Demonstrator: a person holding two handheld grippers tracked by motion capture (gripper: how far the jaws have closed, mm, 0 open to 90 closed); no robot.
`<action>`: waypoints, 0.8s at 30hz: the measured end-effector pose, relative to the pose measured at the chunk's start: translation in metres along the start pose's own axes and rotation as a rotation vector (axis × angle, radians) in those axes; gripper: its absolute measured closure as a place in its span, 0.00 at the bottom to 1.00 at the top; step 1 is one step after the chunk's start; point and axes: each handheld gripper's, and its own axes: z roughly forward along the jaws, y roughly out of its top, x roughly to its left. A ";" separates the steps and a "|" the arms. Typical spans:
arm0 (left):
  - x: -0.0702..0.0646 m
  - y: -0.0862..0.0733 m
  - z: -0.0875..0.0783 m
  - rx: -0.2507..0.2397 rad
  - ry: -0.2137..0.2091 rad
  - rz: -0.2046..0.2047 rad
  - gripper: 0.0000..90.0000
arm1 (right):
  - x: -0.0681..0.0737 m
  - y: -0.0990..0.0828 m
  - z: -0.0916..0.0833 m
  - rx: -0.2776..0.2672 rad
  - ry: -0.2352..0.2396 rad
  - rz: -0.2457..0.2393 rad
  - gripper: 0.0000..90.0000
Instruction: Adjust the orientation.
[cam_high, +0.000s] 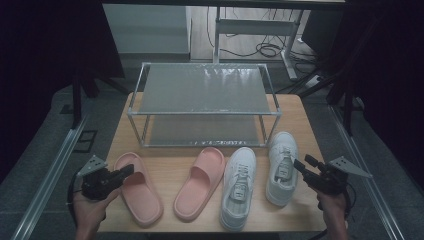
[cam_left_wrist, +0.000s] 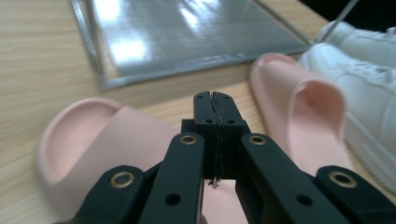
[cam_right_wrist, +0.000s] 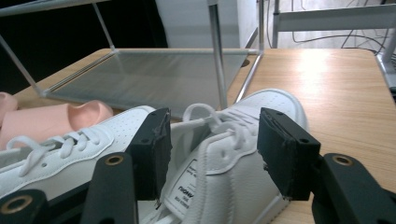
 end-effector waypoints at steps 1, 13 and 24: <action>0.002 -0.002 -0.001 0.003 0.007 -0.002 1.00 | -0.001 0.000 -0.001 -0.002 -0.006 0.002 0.50; 0.048 -0.042 -0.019 0.068 0.118 -0.094 1.00 | -0.002 -0.003 0.000 0.014 -0.017 0.007 0.50; 0.066 -0.060 -0.006 0.119 0.141 -0.144 1.00 | -0.003 -0.005 0.005 0.036 -0.023 0.006 0.51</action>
